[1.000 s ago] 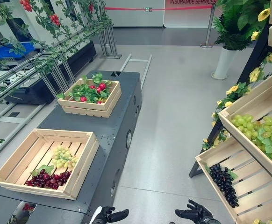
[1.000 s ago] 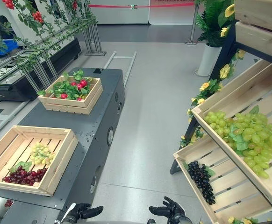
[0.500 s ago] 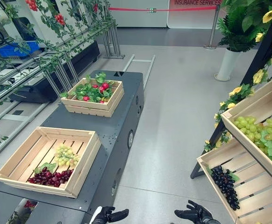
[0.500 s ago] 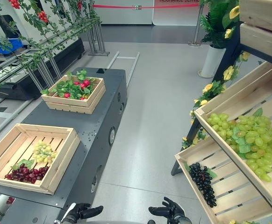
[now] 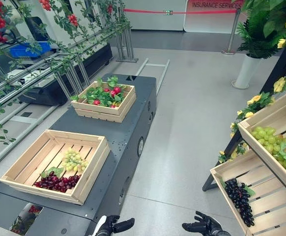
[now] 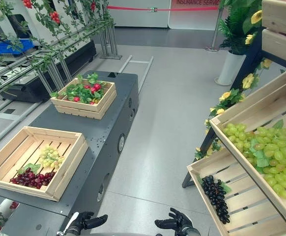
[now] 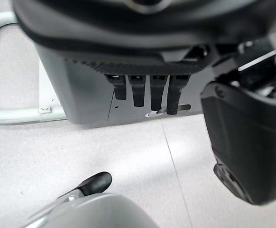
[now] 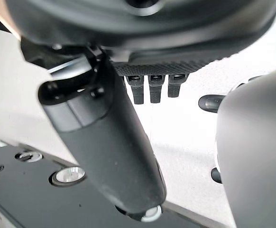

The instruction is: Pick up the fruits from the basket on one side to the basket on the other side

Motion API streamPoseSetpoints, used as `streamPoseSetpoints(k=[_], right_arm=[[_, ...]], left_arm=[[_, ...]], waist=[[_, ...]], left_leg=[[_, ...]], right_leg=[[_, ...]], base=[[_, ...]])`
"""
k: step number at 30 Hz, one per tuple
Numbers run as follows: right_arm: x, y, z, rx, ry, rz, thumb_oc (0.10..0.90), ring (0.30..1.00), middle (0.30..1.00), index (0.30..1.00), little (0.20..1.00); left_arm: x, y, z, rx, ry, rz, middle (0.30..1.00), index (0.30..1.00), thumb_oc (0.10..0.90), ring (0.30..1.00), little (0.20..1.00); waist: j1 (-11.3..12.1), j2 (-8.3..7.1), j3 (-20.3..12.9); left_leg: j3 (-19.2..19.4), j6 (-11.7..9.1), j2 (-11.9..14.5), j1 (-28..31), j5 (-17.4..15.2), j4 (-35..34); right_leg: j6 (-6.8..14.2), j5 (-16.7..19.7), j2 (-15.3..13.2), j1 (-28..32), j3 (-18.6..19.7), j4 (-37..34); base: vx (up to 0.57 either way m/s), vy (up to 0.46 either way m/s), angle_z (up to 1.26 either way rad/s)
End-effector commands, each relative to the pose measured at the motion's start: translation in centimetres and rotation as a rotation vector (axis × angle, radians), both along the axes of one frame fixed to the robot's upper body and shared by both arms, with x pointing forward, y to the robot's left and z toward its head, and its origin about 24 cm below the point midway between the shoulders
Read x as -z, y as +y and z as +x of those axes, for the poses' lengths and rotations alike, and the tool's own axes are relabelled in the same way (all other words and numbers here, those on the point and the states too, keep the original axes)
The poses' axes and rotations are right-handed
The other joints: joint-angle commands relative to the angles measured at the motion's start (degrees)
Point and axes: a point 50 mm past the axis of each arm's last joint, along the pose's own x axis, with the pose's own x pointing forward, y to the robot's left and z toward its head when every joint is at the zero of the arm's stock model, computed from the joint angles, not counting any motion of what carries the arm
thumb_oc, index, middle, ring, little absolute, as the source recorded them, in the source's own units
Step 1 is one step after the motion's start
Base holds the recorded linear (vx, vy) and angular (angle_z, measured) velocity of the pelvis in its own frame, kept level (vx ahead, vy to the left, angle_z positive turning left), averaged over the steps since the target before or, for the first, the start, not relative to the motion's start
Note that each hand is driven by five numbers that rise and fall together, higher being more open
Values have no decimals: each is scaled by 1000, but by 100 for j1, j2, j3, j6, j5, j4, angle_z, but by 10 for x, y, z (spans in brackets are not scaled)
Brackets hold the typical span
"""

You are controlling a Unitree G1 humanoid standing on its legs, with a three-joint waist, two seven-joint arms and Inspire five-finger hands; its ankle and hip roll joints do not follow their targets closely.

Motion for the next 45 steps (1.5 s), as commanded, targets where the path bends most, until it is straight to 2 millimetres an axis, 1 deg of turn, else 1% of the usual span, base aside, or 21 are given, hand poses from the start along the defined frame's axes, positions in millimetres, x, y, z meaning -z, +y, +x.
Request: streamPoseSetpoints(k=[1, 3, 4, 6, 7, 9, 10, 13, 15, 18, 20, 22, 24, 27, 31, 32, 33, 37, 39, 41, 45], right_arm=[[-16, 9, 49, -137, -159, 27, 800, 900, 900, 900, 900], [-20, 2, 54, -129, -184, 13, 800, 900, 900, 900, 900], [-21, -1, 55, -118, -191, 6, 800, 900, 900, 900, 900], [-23, -7, 56, -75, -205, 2, 800, 900, 900, 900, 900], [-23, -9, 56, -39, -219, 9, 800, 900, 900, 900, 900], [-24, -8, 59, -9, -221, 8, 800, 900, 900, 900, 900], [-22, -4, 57, 6, -211, 24, 800, 900, 900, 900, 900], [-19, -1, 51, 4, -204, 58, 800, 900, 900, 900, 900], [-18, 4, 50, 10, -203, 78, 800, 900, 900, 900, 900], [-20, 5, 55, 69, -224, 101, 800, 900, 900, 900, 900], [-24, 2, 60, 126, -270, 111, 800, 900, 900, 900, 900], [-27, 0, 63, 161, -309, 123, 800, 900, 900, 900, 900], [-29, -1, 65, 180, -330, 132, 800, 900, 900, 900, 900], [-43, 2, 92, 214, -442, 209, 800, 900, 900, 900, 900], [-52, 6, 109, 229, -492, 280, 800, 900, 900, 900, 900], [-49, 8, 106, 233, -476, 287, 800, 900, 900, 900, 900], [-47, 17, 102, 199, -462, 314, 800, 900, 900, 900, 900], [-45, 21, 93, 210, -455, 387, 800, 900, 900, 900, 900], [-46, 13, 93, 256, -476, 349, 800, 900, 900, 900, 900], [-49, 1, 94, 365, -520, 346, 800, 900, 900, 900, 900], [-58, -9, 107, 418, -581, 337, 800, 900, 900, 900, 900]], left_arm=[[-16, -16, 45, 30, -246, 0, 900, 900, 800, 900, 900], [-24, -14, 57, -18, -332, -1, 900, 900, 800, 900, 900], [-26, -13, 61, -24, -359, -4, 900, 900, 800, 900, 900], [-29, -15, 68, 31, -373, -7, 900, 900, 800, 900, 900], [-29, -17, 69, 85, -362, -4, 900, 900, 800, 900, 900], [-24, -19, 63, 114, -300, -6, 900, 900, 800, 900, 900], [-22, -16, 56, 66, -296, 15, 900, 900, 800, 900, 900], [-23, -13, 59, 88, -300, 14, 900, 900, 800, 900, 900], [-24, -16, 62, 161, -291, 9, 900, 900, 800, 900, 900], [-25, -22, 67, 235, -289, -13, 900, 900, 800, 900, 900], [-25, -23, 69, 277, -273, -19, 900, 900, 800, 900, 900], [-25, -22, 69, 317, -242, -17, 900, 900, 800, 900, 900], [-25, -20, 69, 340, -231, -11, 900, 900, 800, 900, 900], [-37, -15, 93, 335, -297, 6, 900, 900, 800, 900, 900], [-44, -17, 105, 297, -368, 3, 900, 900, 800, 900, 900], [-42, -16, 101, 282, -360, 9, 900, 900, 800, 900, 900], [-36, -12, 88, 235, -339, -5, 900, 900, 800, 900, 900], [-31, -13, 72, 203, -345, -49, 900, 900, 800, 900, 900], [-36, -25, 82, 236, -389, -97, 900, 900, 800, 900, 900], [-45, -47, 99, 366, -450, -142, 900, 900, 800, 900, 900], [-61, -70, 115, 506, -578, -162, 900, 900, 800, 900, 900]], waist=[[110, -355, 523], [155, -341, 765], [155, -297, 856], [106, -203, 955], [47, -147, 950], [23, -152, 887], [44, -112, 773], [19, -99, 628], [86, -101, 567], [176, -72, 570], [103, -22, 633], [-16, -15, 724], [-75, -18, 777], [-153, -21, 1055], [-267, -43, 1127], [-292, -52, 1085], [-214, -89, 1037], [-192, -205, 953], [-227, -274, 974], [-365, -307, 1146], [-359, -149, 1370]], left_leg=[[347, -48, -146, -460, -724, 1480], [282, -173, -93, -1326, -309, 2469], [412, -218, -104, -1530, -203, 2490], [960, -365, 72, -1537, -80, 1917], [1357, -437, 130, -1362, 97, 1140], [1244, -279, 31, -1205, -30, 877], [972, -164, -131, -862, -9, 325], [1143, -91, -156, -483, -66, 51], [946, 31, -268, -356, -155, -10], [793, 222, -405, -433, -270, 66], [680, 457, -659, -410, -366, 94], [509, 535, -719, -400, -445, 154], [445, 525, -693, -405, -463, 190], [379, 419, -426, -611, -513, 236], [-22, 453, -426, -807, -544, 79], [-215, 439, -430, -822, -526, 56], [-146, 350, -272, -849, -445, 250], [70, 152, 61, -786, -300, 353], [436, 52, 207, -1041, -258, 676], [1160, -38, 385, -1252, -569, 1512], [942, -135, 304, -1244, -288, 936]], right_leg=[[-36, -580, -232, 362, -28, 117], [-157, -568, -210, 284, -86, 249], [-168, -590, -213, 283, -105, 305], [-134, -727, -222, 383, -201, 369], [-60, -780, -249, 461, -350, 382], [9, -808, -364, 415, -378, 474], [105, -849, -424, 415, -379, 564], [202, -932, -561, 423, -592, 703], [317, -1002, -733, 349, -651, 987], [352, -1175, -988, 194, -649, 1794], [420, -611, -1434, -667, -282, 3852], [392, -470, -1277, -1307, 109, 4428], [382, -475, -1139, -1513, 242, 4271], [404, -68, -778, -1777, 447, 1781], [495, 216, -509, -1868, 1211, 678], [465, 109, -450, -1733, 1320, 676], [463, -117, -515, -1630, 967, 1051], [304, -313, -491, -1286, 595, 1010], [206, -391, -479, -1135, 397, 945], [171, -567, -644, -1021, -103, 1134], [192, -734, -716, -1215, -290, 1530]], base=[[-61, -94, 10], [-89, -30, 40], [-17, 78, 80], [76, 152, 65], [159, 236, 64], [228, 275, 65], [281, 284, 30], [242, 241, 1], [233, 272, 10], [152, 233, 8], [204, 318, 29], [158, 77, 34], [87, -114, 66], [5, -354, 85], [72, -366, 58], [353, -520, 86], [318, -392, 122], [266, -303, 82], [72, -234, 46], [9, -84, 106], [-14, 52, 66]])
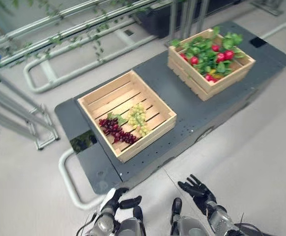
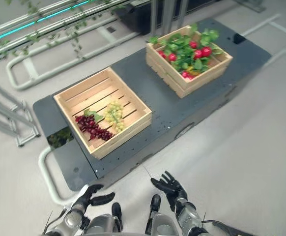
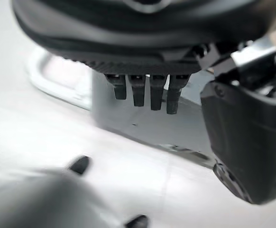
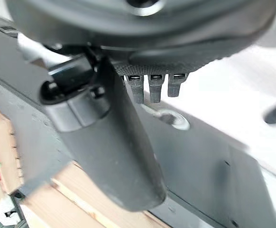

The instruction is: Pick up the fruits from the basket on one side to the basket on the other side

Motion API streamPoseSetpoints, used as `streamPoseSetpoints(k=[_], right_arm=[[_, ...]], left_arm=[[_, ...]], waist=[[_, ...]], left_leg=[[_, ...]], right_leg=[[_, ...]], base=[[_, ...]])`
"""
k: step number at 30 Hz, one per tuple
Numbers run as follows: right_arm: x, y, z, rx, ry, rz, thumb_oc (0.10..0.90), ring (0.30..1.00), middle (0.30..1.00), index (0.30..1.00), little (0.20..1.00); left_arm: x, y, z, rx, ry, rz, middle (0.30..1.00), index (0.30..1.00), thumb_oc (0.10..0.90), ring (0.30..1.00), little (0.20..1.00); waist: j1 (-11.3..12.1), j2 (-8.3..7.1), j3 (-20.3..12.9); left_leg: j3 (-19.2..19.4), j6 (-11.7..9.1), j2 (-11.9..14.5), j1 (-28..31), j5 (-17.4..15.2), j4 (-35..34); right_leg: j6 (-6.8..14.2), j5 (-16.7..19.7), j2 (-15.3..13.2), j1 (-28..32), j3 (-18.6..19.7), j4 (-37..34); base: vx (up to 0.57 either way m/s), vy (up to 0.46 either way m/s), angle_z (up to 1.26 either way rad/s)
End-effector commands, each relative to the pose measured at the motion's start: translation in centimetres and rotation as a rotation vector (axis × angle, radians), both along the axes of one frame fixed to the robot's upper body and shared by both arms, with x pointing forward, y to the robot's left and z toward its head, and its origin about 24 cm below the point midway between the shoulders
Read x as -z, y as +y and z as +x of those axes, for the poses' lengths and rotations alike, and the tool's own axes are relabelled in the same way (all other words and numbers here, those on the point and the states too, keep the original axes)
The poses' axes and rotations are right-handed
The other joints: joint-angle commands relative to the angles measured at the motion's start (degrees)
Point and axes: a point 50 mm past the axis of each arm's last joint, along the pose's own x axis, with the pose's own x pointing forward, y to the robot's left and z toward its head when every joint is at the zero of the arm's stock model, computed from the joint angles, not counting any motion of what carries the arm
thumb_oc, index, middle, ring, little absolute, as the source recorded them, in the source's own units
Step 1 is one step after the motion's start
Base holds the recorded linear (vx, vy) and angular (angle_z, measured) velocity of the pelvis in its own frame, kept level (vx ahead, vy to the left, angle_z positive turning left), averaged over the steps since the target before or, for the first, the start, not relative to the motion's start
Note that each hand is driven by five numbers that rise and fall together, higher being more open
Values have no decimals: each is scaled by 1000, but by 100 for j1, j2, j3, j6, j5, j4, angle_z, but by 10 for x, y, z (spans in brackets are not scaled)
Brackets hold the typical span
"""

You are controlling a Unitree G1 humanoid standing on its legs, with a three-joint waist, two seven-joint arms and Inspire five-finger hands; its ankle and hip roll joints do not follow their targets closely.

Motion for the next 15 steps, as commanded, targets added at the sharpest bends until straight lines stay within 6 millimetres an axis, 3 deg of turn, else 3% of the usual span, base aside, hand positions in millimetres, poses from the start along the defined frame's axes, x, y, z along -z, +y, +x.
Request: streamPoseSetpoints(k=[1, 4, 5, 6, 8, 9, 10, 11, 12, 15], right_arm=[[-16, -6, 19, 109, -138, 25, 800, 900, 900, 900, 900], [-23, 1, 26, 69, -183, 13, 800, 900, 900, 900, 900], [-31, 4, 33, 66, -218, 4, 800, 900, 900, 900, 900], [-31, 4, 33, 65, -221, 3, 800, 900, 900, 900, 900], [-42, -1, 40, 84, -253, -14, 800, 900, 900, 900, 900], [-43, -2, 40, 84, -254, -18, 800, 900, 900, 900, 900], [-44, -7, 38, 88, -257, -38, 800, 900, 900, 900, 900], [-44, -8, 37, 91, -256, -39, 800, 900, 900, 900, 900], [-44, -11, 34, 110, -254, -37, 800, 900, 900, 900, 900], [-45, -14, 34, 141, -262, -38, 800, 900, 900, 900, 900]], left_arm=[[-31, -41, 35, 212, -251, -78, 900, 900, 800, 900, 900], [-55, -42, 53, 161, -359, -216, 900, 900, 800, 900, 900], [-84, -48, 68, 221, -491, -290, 900, 900, 800, 900, 900], [-89, -49, 69, 231, -518, -300, 900, 900, 800, 900, 900], [-144, -47, 81, 276, -710, -492, 900, 900, 800, 900, 900], [-149, -45, 82, 271, -724, -521, 900, 900, 800, 900, 900], [-177, -31, 86, 214, -823, -680, 900, 900, 800, 900, 900], [-181, -28, 86, 200, -837, -708, 900, 900, 800, 900, 900], [-201, -15, 87, 128, -934, -827, 900, 900, 800, 900, 900], [-235, 3, 85, 19, -1150, -914, 900, 900, 800, 900, 900]], waist=[[-39, 85, 224], [-7, 139, 297], [33, 178, 345], [37, 181, 349], [138, 274, 422], [147, 284, 428], [204, 335, 443], [211, 342, 443], [252, 366, 451], [320, 374, 480]], left_leg=[[-363, -88, 46, -1, 47, -124], [-438, -50, -11, 26, 195, -382], [-481, -47, -53, 33, 216, -483], [-494, -47, -59, 27, 219, -489], [-651, -59, -118, -23, 250, -569], [-666, -59, -122, -22, 254, -581], [-701, -58, -132, -13, 274, -644], [-704, -58, -133, -13, 276, -649], [-728, -58, -141, -11, 276, -659], [-806, -73, -170, -103, 260, -575]], right_leg=[[332, -803, -419, -186, 222, 1088], [293, -733, -397, -207, 148, 994], [292, -744, -411, -224, 73, 983], [292, -745, -414, -231, 66, 985], [286, -760, -447, -278, -6, 1016], [283, -762, -451, -277, -16, 1016], [266, -778, -471, -258, -76, 1005], [263, -782, -475, -253, -88, 1003], [241, -811, -493, -233, -141, 1021], [194, -895, -530, -277, -201, 1136]], base=[[69, -31, 1], [17, -14, -6], [2, -13, 13], [-8, -9, 19], [-6, 8, 31], [8, 17, 40], [11, 13, 29], [24, 13, 28], [19, -3, 17], [-2, -5, 13]])
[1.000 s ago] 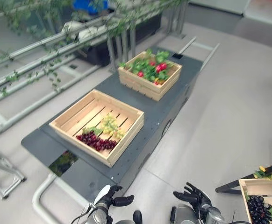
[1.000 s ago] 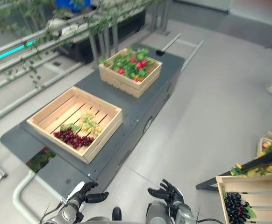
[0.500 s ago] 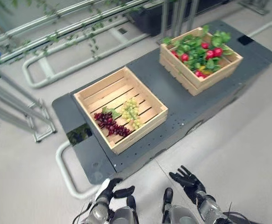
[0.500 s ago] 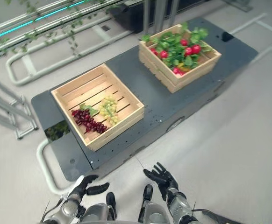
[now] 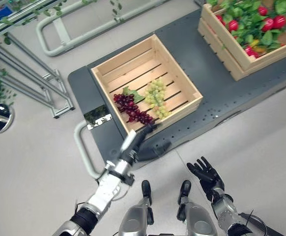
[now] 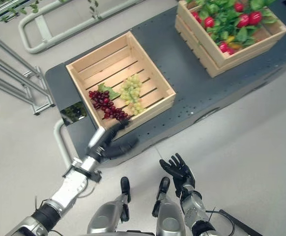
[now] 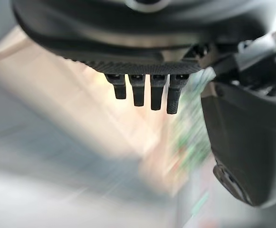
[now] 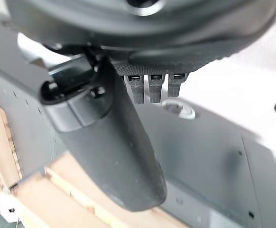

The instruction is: Pick up the fruits from the basket on one side to the basket on the other side

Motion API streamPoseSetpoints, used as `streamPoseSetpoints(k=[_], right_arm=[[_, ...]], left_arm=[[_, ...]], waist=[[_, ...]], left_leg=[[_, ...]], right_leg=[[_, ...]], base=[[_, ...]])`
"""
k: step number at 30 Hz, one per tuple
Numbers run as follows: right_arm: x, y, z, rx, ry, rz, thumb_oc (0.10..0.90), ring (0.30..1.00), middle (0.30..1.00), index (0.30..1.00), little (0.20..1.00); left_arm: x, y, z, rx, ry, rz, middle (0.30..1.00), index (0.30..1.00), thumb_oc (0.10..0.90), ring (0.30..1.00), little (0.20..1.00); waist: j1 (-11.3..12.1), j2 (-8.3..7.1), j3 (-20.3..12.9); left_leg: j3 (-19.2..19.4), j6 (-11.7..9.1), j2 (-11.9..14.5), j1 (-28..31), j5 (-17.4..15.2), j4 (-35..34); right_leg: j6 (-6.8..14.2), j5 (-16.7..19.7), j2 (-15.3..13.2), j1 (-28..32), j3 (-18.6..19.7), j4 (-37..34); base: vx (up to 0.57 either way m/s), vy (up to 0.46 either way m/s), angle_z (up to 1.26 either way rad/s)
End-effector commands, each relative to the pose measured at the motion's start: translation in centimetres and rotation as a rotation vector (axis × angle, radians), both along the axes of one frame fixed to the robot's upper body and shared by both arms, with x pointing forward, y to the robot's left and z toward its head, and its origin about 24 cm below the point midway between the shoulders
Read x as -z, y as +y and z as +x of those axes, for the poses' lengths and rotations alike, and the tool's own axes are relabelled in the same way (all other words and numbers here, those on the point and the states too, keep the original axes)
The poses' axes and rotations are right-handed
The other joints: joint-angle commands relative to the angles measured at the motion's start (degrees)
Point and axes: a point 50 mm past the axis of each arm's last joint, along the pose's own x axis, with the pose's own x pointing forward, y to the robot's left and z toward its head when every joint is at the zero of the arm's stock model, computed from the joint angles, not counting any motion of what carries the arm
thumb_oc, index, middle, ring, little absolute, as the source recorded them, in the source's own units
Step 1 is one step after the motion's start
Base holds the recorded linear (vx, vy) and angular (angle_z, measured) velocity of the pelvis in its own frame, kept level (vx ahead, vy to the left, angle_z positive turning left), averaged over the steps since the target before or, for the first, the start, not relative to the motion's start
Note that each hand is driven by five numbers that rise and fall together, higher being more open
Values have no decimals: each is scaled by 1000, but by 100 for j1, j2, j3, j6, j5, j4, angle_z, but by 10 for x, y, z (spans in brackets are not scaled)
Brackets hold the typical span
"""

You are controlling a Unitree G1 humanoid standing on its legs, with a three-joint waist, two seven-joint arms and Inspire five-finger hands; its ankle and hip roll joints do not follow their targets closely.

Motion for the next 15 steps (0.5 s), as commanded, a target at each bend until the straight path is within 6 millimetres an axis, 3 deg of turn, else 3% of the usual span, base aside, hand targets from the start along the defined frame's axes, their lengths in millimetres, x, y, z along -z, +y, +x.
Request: streamPoseSetpoints(k=[1, 6, 10, 15], right_arm=[[-12, -15, 5, 82, -71, -43, 800, 900, 900, 900, 900], [-24, -17, 13, 90, -130, -76, 800, 900, 900, 900, 900], [-41, -20, 22, 20, -209, -128, 800, 900, 900, 900, 900], [-53, -23, 33, -9, -247, -148, 800, 900, 900, 900, 900]], left_arm=[[-49, 8, -3, -62, -295, -142, 900, 900, 800, 900, 900], [-91, 19, 1, -213, -468, -21, 900, 900, 800, 900, 900], [-130, 35, 17, -394, -557, 144, 900, 900, 800, 900, 900], [-155, 41, 31, -525, -628, 342, 900, 900, 800, 900, 900]], waist=[[68, -209, -201], [52, -213, -57], [-98, -234, 271], [-178, -289, 574]], left_leg=[[-118, -171, 38, -154, -430, 382], [-174, -231, -17, -354, -575, 823], [-78, -220, -8, -1039, -819, 1833], [60, -176, 49, -1571, -990, 2410]], right_leg=[[-81, -891, -472, -157, 62, 1157], [-85, -1155, -615, -355, 100, 1688], [-177, -1389, -817, -1084, 330, 2632], [-234, -1535, -885, -1633, 475, 3226]], base=[[-12, -3, 23], [25, 32, 23], [-72, 94, 5], [-61, 64, -6]])
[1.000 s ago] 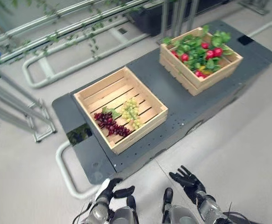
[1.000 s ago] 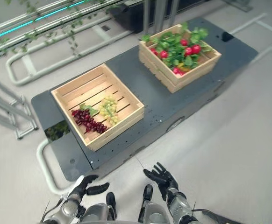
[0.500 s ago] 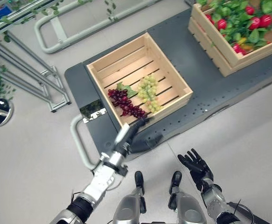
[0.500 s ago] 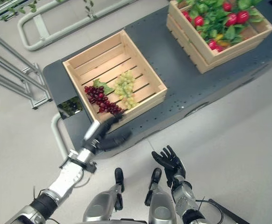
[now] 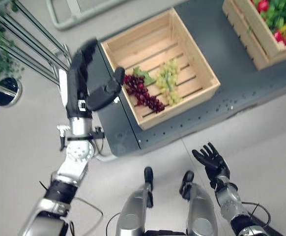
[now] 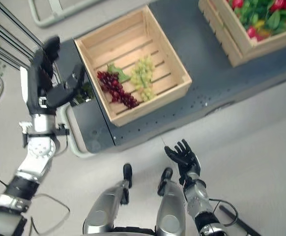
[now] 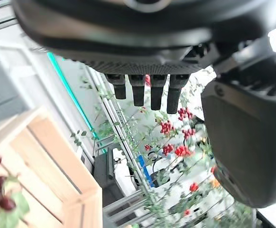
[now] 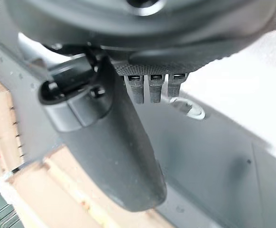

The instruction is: Pick up the fruits from the basket on one side to the basket on the other side

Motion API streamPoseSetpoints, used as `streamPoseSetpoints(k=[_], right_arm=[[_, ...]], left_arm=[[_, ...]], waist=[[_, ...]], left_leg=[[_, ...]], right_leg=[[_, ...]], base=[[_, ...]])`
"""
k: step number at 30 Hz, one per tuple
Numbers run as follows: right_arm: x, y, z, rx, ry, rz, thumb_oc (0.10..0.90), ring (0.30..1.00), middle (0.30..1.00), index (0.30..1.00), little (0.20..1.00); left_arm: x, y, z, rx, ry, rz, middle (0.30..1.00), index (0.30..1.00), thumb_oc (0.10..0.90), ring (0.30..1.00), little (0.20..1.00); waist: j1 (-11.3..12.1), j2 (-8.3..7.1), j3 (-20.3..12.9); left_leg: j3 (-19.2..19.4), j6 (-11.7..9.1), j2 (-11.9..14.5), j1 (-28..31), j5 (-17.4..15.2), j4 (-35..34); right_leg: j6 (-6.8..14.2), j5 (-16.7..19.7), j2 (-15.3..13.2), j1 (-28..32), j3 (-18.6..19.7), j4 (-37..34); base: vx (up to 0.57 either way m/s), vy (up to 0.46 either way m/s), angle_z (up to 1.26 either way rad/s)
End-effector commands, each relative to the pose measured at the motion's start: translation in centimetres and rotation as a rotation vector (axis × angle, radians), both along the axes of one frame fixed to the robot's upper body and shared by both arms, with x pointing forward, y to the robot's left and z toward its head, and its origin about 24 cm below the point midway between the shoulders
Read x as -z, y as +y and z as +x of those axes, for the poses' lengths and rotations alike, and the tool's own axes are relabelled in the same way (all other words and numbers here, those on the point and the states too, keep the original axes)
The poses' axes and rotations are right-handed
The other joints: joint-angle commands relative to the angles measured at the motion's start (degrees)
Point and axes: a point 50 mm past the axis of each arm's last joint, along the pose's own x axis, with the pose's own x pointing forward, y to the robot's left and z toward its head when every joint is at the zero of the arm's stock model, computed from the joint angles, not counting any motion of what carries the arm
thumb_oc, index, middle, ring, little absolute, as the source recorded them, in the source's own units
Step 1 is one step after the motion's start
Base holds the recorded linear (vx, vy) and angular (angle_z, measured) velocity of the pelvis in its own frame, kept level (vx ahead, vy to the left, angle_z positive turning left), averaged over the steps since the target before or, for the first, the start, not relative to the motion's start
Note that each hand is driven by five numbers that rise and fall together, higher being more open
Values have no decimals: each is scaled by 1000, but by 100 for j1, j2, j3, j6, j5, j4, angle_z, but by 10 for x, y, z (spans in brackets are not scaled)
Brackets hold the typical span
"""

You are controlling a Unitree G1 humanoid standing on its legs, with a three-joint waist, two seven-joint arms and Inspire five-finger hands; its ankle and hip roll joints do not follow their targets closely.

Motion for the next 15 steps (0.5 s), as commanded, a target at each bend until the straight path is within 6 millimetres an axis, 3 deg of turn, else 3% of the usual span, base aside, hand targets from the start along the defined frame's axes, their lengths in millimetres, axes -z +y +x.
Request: streamPoseSetpoints(k=[1, 8, 10, 14, 15], right_arm=[[-22, -6, 6, -33, -123, -67, 800, 900, 900, 900, 900], [-35, -15, 17, -45, -160, -93, 800, 900, 900, 900, 900], [-45, -14, 25, -63, -197, -92, 800, 900, 900, 900, 900], [-58, -14, 36, -85, -228, -103, 800, 900, 900, 900, 900], [-62, -14, 40, -90, -234, -113, 800, 900, 900, 900, 900]], left_arm=[[-52, -3, 4, -122, -201, 182, 900, 900, 800, 900, 900], [-84, 10, 27, -318, -184, 408, 900, 900, 800, 900, 900], [-102, 11, 34, -424, -220, 558, 900, 900, 800, 900, 900], [-118, 2, 44, -508, -212, 812, 900, 900, 800, 900, 900], [-122, -2, 47, -544, -202, 943, 900, 900, 800, 900, 900]], waist=[[-183, -26, 25], [-340, -100, 25], [-407, -128, 25], [-470, -111, 25], [-484, -92, 25]], left_leg=[[116, -245, 417, -601, -648, 1078], [226, -181, 593, -1605, -720, 1543], [260, -140, 644, -1972, -735, 1667], [260, -126, 643, -2230, -744, 1743], [260, -129, 635, -2269, -745, 1737]], right_leg=[[-214, -310, 36, -69, 140, 400], [-216, -229, 149, -1067, 320, 686], [-190, -166, 206, -1440, 403, 753], [-142, -79, 219, -1723, 481, 761], [-121, -49, 215, -1773, 490, 737]], base=[[-35, 52, -7], [-70, 79, -7], [-87, 96, -22], [-58, 72, -5], [-43, 75, 3]])
